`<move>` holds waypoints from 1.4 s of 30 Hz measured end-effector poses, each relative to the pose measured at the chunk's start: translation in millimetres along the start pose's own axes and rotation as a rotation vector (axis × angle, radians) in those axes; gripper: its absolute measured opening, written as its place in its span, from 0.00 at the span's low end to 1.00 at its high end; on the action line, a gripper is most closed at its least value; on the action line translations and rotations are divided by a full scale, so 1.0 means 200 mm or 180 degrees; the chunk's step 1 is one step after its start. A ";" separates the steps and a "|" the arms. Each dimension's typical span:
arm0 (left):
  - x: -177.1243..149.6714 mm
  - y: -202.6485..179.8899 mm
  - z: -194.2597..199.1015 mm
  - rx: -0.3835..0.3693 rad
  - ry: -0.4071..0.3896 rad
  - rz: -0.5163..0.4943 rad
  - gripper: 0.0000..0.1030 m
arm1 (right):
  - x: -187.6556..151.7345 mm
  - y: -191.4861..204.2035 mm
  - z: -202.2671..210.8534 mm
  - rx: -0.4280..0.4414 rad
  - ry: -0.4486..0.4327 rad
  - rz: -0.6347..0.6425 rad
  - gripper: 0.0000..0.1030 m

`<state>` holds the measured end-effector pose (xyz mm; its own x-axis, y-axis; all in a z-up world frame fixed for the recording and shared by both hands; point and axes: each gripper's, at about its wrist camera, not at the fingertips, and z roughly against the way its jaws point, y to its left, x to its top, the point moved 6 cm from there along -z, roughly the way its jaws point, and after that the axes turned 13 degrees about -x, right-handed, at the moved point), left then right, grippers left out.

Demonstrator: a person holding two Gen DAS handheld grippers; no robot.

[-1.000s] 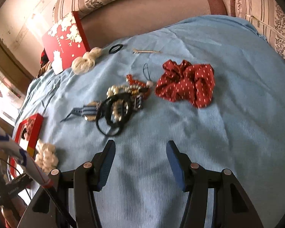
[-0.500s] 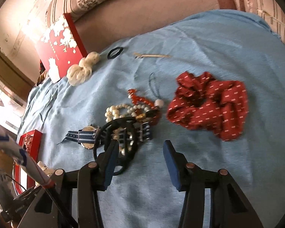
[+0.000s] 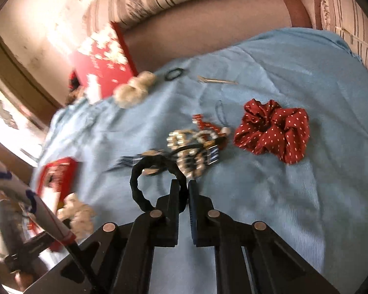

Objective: Organize jewelry
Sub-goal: 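Grasp the black wavy hair tie with the right tool while the left tool holds the scrunchie, then carry both items into the tray and open both tools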

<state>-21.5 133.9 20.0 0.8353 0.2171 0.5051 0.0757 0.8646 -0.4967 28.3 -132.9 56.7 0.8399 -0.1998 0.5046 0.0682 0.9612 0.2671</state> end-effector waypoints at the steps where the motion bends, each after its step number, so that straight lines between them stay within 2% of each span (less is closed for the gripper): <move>1: -0.01 -0.02 0.04 -0.0032 -0.0033 -0.0019 0.12 | -0.03 0.00 0.07 0.0074 -0.0016 -0.0001 0.08; 6: -0.06 -0.08 0.24 -0.0176 -0.0160 0.0012 0.12 | -0.18 0.01 0.25 0.0213 0.0061 0.0052 0.08; 8: -0.09 -0.09 0.31 -0.0203 -0.0194 0.0038 0.12 | -0.25 0.02 0.27 0.0186 0.0095 0.0106 0.08; 12: -0.12 -0.06 0.43 -0.0146 -0.0268 0.0032 0.12 | -0.36 0.08 0.27 0.0171 0.0231 0.0220 0.08; 15: -0.11 0.00 0.53 -0.0043 -0.0389 0.0070 0.12 | -0.41 0.19 0.28 0.0212 0.0240 0.0413 0.08; 19: -0.08 0.18 0.69 0.0123 -0.0565 0.0232 0.12 | -0.44 0.44 0.32 0.0262 0.0171 0.0836 0.08; 23: -0.02 0.41 0.81 0.0423 -0.0641 0.0320 0.12 | -0.45 0.72 0.31 0.0371 0.0170 0.1192 0.08; 26: 0.05 0.64 0.86 0.0681 -0.0661 0.0394 0.12 | -0.44 0.93 0.26 0.0485 0.0228 0.1359 0.08; 32: 0.26 0.99 0.89 0.0925 -0.0669 0.0492 0.12 | -0.43 1.39 0.10 0.0596 0.0277 0.1727 0.08; 37: 0.48 1.19 0.80 0.1045 -0.0616 0.0499 0.12 | -0.48 1.73 -0.11 0.0645 0.0410 0.1925 0.08; 42: 0.61 1.36 0.67 0.0911 -0.0505 0.0690 0.12 | -0.51 1.91 -0.30 0.0535 0.0443 0.2016 0.08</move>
<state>29.3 456.8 40.5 0.7190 0.4565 0.5241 -0.2669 0.8776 -0.3982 1.0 265.7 58.3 0.7526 0.4304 0.4984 -0.5361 0.8400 0.0841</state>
